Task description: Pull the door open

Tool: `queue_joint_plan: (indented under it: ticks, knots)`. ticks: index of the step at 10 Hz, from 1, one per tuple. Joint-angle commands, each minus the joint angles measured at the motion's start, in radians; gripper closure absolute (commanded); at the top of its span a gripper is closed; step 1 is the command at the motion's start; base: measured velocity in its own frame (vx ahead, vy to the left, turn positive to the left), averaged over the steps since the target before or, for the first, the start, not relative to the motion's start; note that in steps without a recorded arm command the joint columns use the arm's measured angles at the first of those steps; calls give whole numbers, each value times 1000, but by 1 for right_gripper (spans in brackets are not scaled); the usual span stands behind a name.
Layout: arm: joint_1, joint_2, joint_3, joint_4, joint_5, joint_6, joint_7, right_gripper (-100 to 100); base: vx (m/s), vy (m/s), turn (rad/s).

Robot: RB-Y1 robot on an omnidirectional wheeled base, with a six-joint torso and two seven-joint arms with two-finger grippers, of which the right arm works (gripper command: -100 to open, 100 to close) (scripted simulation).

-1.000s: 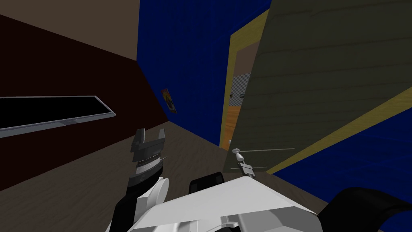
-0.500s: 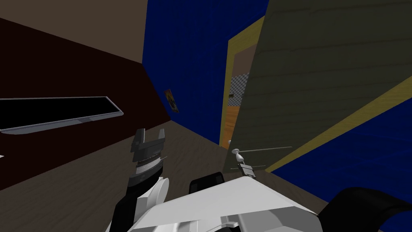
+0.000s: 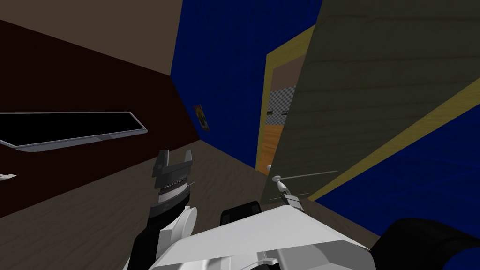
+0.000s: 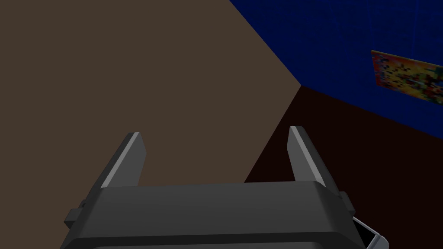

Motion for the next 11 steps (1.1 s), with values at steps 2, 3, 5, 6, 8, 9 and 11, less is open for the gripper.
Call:
queue_joint_plan:
  ticks: [2, 3, 5, 6, 8, 9, 11]
  knots:
    - [12, -12, 4, -43, -5, -3, -10, -100, 33, 31, 1]
    - [23, -23, 3, -55, -10, 2, -16, -100, 49, 34, 15]
    - [33, -33, 2, -67, -16, 7, -23, -100, 34, 24, 2]
    - [44, -43, 2, -78, -22, 12, -30, -100, 32, 21, 11]
    - [54, -53, 1, -89, -27, 16, -36, -100, 35, 23, -2]
    - [54, -53, 1, -89, -27, 16, -36, -100, 4, 7, -1]
    - [62, -61, 0, -98, -32, 20, -42, -100, 6, 4, 5]
